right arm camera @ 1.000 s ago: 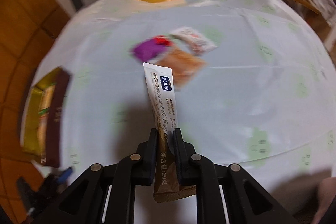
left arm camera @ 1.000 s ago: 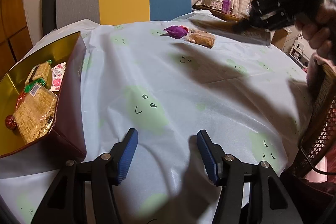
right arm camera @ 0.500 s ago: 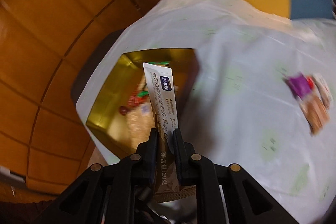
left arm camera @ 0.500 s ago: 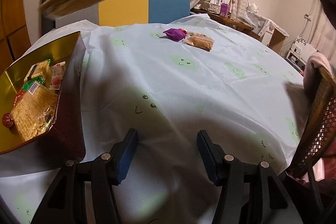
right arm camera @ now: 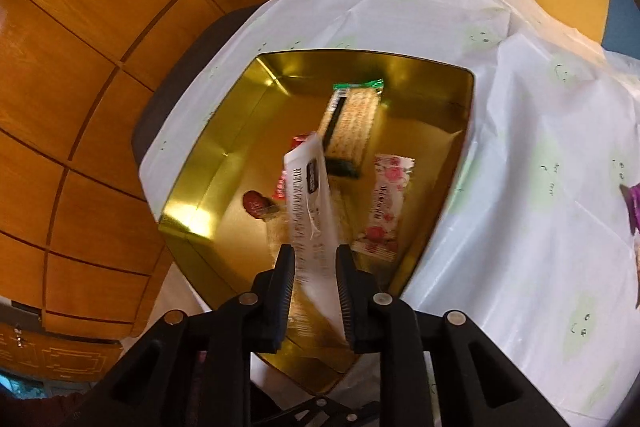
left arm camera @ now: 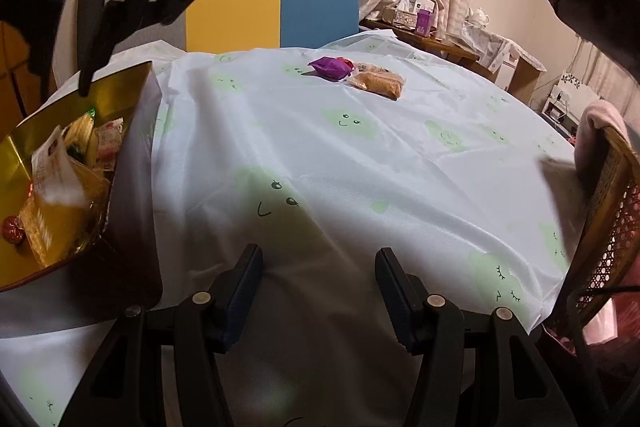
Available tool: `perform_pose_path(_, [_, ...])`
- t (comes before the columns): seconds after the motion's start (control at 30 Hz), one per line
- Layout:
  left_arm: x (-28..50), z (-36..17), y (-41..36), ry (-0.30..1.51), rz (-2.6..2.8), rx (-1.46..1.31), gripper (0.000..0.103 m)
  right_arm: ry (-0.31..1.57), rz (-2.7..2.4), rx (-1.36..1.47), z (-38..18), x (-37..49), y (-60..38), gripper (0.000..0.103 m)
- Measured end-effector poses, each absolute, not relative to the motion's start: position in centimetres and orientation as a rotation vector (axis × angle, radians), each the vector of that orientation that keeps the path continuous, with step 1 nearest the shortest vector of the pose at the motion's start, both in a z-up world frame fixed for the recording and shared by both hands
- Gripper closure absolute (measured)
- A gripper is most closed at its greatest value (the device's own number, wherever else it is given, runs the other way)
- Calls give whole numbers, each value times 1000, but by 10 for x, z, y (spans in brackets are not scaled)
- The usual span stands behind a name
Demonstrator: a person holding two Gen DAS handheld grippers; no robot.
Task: Organize snacks
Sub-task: 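Carry the white-and-gold milk powder stick into the gold tin with the right tool, then open the right tool and withdraw it from the tin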
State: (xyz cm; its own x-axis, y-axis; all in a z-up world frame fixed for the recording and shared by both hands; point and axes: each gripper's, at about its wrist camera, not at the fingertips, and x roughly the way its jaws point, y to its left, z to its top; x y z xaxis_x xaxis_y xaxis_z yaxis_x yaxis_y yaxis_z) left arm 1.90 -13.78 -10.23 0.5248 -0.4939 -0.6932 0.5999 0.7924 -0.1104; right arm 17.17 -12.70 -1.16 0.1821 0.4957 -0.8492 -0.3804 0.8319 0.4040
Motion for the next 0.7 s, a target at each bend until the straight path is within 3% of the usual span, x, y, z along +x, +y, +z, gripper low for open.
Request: perform_pose_path(0.7, [19, -102, -139, 792, -642, 153, 44, 1174, 277, 57, -10, 131, -299, 82])
